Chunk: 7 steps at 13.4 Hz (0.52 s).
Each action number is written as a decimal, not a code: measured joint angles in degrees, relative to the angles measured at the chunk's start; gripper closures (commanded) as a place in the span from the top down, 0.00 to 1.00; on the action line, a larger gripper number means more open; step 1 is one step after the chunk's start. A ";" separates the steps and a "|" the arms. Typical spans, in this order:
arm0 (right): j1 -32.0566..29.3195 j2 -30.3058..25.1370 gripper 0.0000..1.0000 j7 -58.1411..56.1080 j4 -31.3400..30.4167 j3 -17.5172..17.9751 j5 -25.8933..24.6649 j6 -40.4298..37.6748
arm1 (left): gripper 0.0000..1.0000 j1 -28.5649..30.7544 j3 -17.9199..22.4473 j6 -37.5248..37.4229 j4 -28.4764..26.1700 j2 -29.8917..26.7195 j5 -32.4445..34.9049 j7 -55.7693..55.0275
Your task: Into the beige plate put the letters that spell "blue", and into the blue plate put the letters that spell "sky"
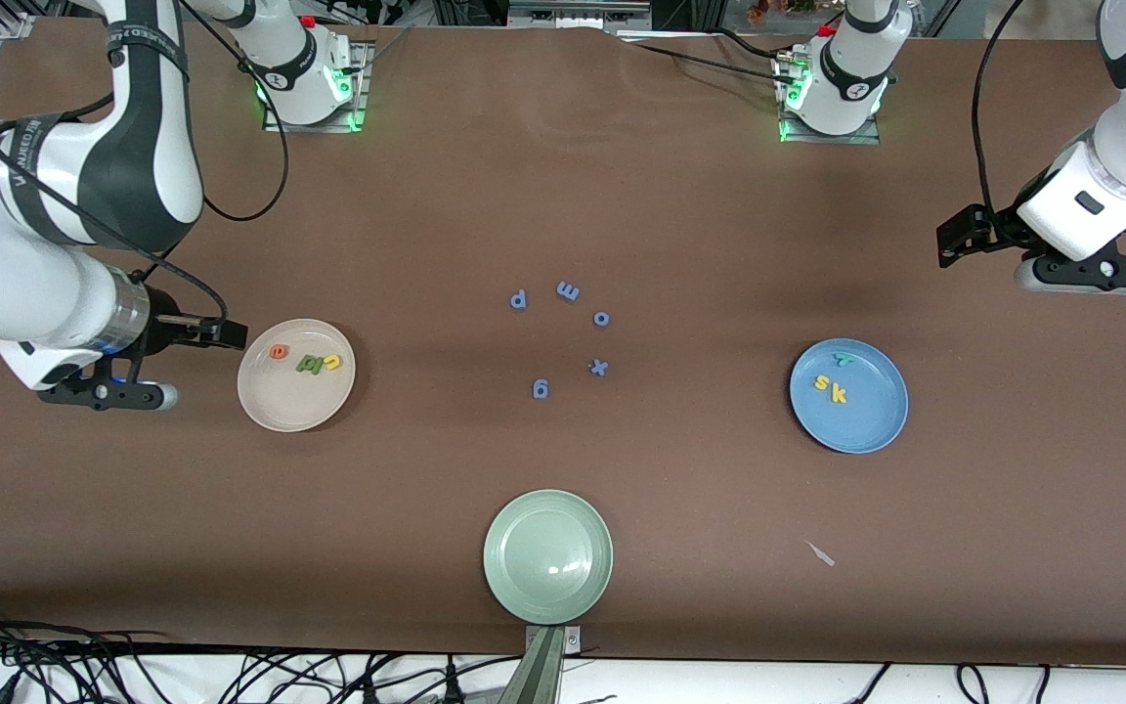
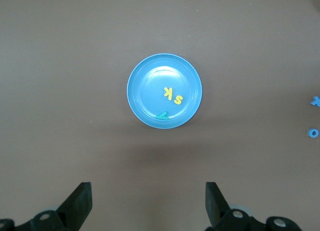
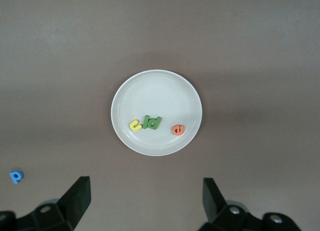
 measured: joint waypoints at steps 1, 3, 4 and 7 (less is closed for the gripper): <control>-0.02 -0.17 1.00 -0.09 0.26 -0.26 -0.14 -0.05 | 1.00 0.00 0.00 -0.01 0.00 0.00 0.00 0.00; -0.88 -1.18 1.00 -0.12 0.96 0.14 -0.93 -0.45 | 1.00 0.00 0.00 -0.04 0.00 0.00 0.00 0.00; -2.85 -2.30 1.00 -0.13 1.23 2.16 -1.98 -1.24 | 1.00 0.00 0.00 -0.05 0.00 0.00 0.00 0.00; -16.05 -7.57 1.00 -0.08 1.43 17.77 -8.68 -3.30 | 1.00 0.00 0.00 -0.06 0.01 0.00 0.00 0.00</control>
